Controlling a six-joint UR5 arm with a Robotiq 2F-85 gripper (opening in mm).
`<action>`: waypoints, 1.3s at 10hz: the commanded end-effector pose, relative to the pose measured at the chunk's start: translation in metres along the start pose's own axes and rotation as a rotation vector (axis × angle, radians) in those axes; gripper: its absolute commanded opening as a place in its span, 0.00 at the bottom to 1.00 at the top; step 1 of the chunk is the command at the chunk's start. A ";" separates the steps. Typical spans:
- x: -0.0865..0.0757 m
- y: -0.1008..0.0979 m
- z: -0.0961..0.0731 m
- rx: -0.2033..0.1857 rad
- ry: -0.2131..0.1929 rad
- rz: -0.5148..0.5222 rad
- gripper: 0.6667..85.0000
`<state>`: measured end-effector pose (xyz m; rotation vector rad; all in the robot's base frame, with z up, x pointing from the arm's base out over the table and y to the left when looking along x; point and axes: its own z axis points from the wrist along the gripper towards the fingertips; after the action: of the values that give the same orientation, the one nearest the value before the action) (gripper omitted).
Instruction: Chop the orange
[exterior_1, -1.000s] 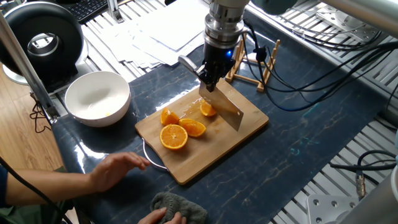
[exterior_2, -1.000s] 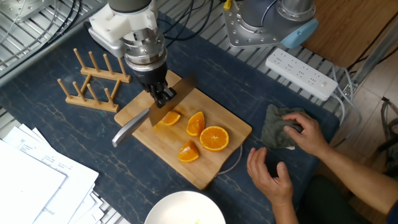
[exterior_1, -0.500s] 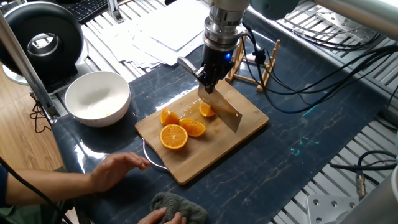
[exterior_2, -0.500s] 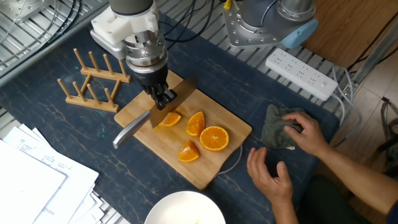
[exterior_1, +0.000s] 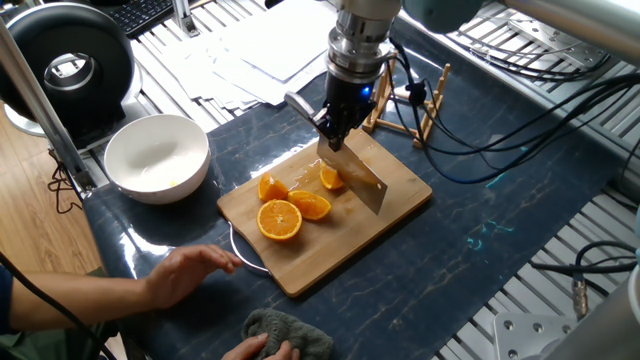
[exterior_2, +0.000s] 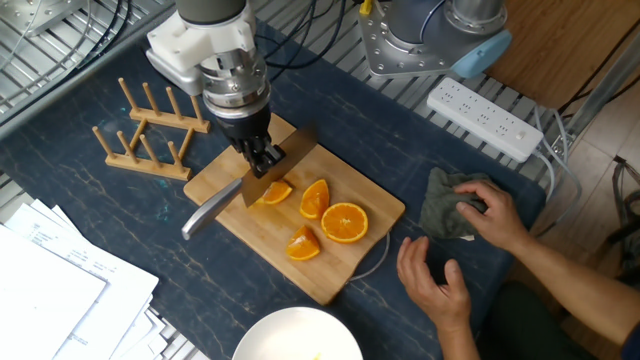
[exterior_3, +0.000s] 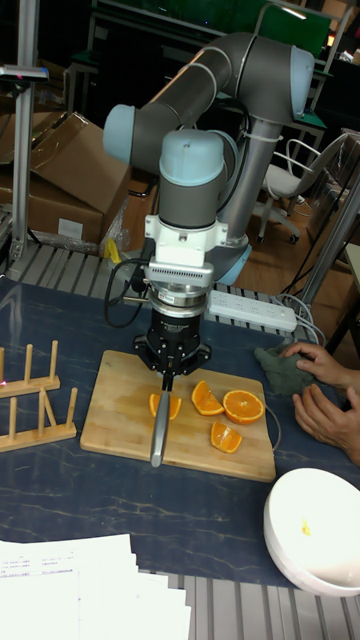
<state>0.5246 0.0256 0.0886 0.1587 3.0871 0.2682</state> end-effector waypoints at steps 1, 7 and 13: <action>-0.003 0.003 0.002 -0.024 -0.007 0.007 0.00; -0.010 0.006 0.009 -0.051 -0.026 0.003 0.00; -0.032 -0.005 0.012 -0.079 -0.102 -0.037 0.00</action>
<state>0.5451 0.0243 0.0758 0.1250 3.0120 0.3401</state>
